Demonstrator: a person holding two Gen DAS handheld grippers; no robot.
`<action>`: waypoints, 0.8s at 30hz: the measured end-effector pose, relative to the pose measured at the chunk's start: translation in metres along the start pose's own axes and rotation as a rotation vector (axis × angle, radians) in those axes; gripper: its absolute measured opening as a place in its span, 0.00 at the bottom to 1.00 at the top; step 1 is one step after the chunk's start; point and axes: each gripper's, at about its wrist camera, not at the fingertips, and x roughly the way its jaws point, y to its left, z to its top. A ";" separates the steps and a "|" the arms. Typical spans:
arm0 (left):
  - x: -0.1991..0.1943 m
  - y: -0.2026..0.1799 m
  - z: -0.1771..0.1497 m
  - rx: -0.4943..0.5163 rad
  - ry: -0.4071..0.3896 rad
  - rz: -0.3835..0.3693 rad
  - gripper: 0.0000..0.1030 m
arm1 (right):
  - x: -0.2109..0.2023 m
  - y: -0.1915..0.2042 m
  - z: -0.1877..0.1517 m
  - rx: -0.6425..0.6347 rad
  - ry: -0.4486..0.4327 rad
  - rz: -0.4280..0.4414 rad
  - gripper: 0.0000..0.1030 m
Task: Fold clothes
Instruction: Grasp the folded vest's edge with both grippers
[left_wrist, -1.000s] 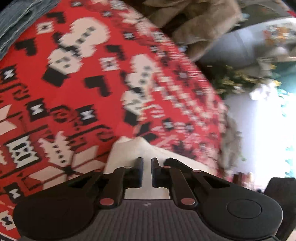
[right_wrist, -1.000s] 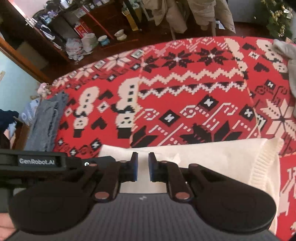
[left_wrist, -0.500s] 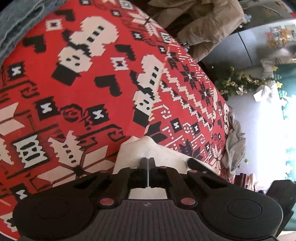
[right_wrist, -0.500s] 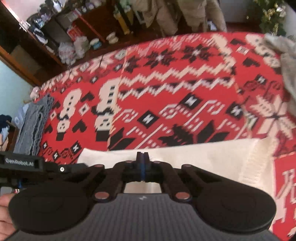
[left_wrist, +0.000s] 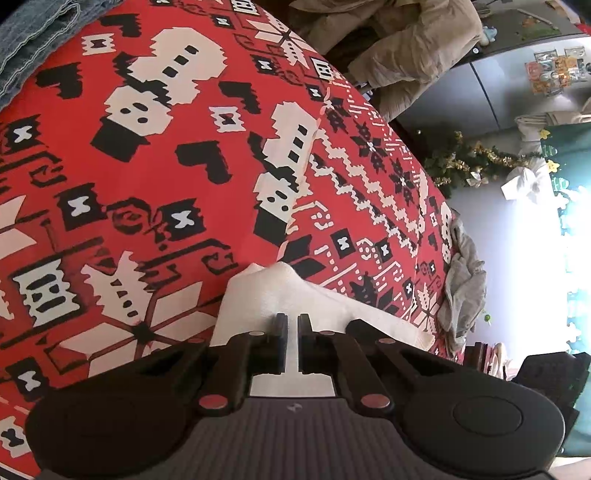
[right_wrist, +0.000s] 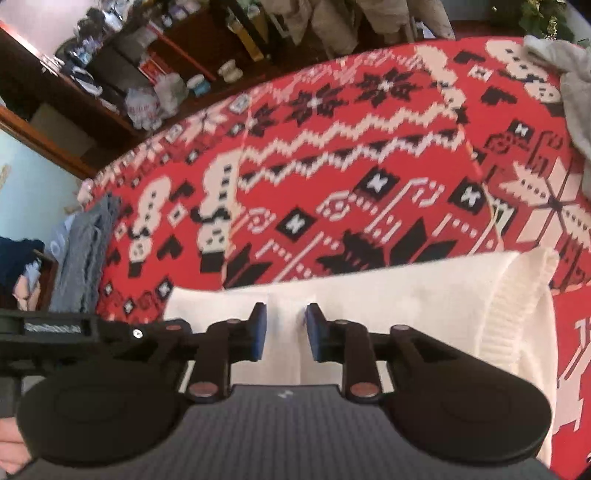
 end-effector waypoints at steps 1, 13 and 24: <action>0.000 0.000 0.000 0.002 0.002 0.003 0.04 | 0.003 0.001 -0.002 -0.002 -0.004 -0.026 0.11; -0.015 0.006 -0.010 0.082 0.052 0.001 0.04 | -0.020 0.002 -0.003 -0.054 -0.100 -0.080 0.27; -0.006 0.011 -0.010 0.065 0.070 -0.009 0.04 | -0.012 0.051 -0.037 -0.209 0.022 0.161 0.07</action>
